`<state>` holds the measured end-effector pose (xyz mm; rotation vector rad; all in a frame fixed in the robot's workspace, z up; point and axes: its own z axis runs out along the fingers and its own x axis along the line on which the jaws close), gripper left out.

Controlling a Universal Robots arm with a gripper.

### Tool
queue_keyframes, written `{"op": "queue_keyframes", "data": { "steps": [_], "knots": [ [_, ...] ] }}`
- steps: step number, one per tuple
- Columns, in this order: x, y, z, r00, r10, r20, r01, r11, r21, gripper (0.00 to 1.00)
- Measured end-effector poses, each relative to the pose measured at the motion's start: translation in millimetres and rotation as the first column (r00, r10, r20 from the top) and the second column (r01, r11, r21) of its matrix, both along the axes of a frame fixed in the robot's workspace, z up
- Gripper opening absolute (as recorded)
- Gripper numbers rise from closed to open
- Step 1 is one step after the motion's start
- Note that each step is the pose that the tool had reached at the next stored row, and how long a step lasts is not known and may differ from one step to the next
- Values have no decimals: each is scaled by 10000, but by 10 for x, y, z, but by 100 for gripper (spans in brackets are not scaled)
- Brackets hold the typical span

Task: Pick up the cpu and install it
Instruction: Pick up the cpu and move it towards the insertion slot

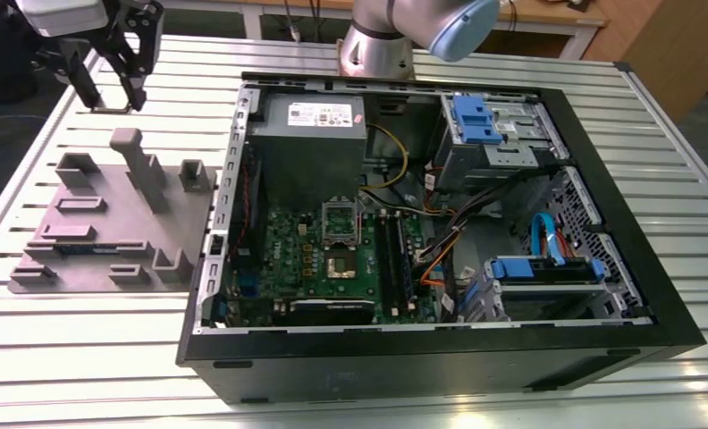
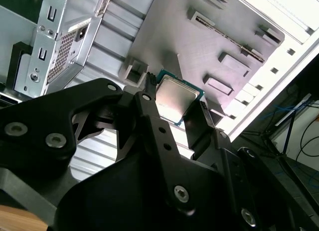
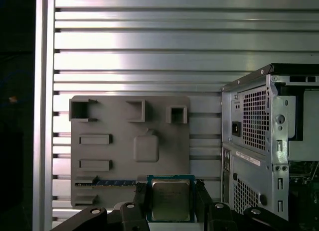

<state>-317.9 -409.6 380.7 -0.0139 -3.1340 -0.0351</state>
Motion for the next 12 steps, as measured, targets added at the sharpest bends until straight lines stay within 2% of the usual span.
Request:
{"op": "queue_keyframes", "data": {
  "steps": [12],
  "knots": [
    [122, -2, 0, 10000, -8, 0, 8, 10000, 0, 47]
  ]
}}
